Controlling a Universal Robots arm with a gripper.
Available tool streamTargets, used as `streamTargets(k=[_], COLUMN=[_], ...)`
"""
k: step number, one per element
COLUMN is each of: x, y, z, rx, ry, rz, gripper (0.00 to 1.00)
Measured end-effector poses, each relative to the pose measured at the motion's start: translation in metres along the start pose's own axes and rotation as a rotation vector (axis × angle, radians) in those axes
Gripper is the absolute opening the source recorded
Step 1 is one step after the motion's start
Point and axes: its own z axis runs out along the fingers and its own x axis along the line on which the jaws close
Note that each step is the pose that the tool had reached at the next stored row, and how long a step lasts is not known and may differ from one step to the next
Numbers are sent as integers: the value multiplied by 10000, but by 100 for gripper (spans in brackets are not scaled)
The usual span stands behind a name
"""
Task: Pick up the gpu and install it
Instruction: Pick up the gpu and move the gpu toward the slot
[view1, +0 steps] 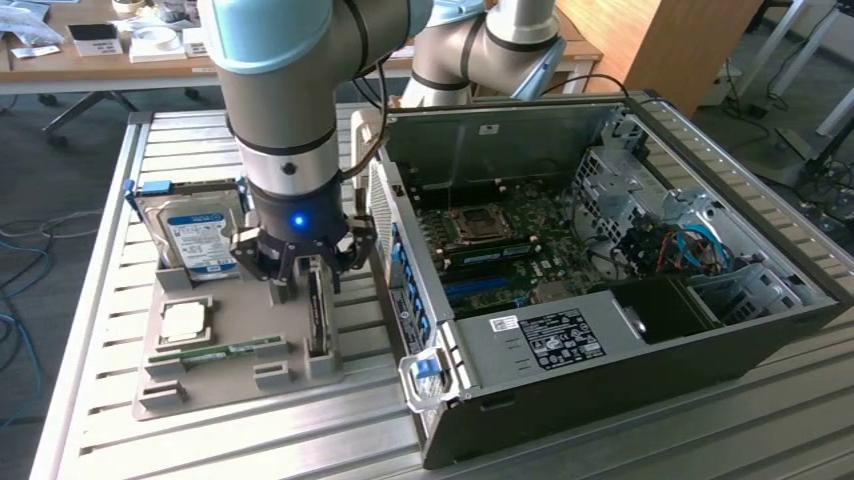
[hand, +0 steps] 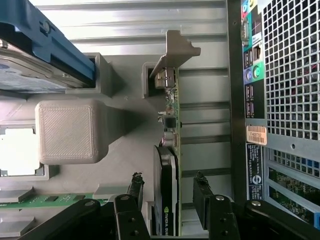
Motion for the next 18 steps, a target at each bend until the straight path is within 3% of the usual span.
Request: streamTargets(k=[18], x=[4], y=[-6], z=[134], rx=[1], ry=[0], rz=[0], gripper=[53])
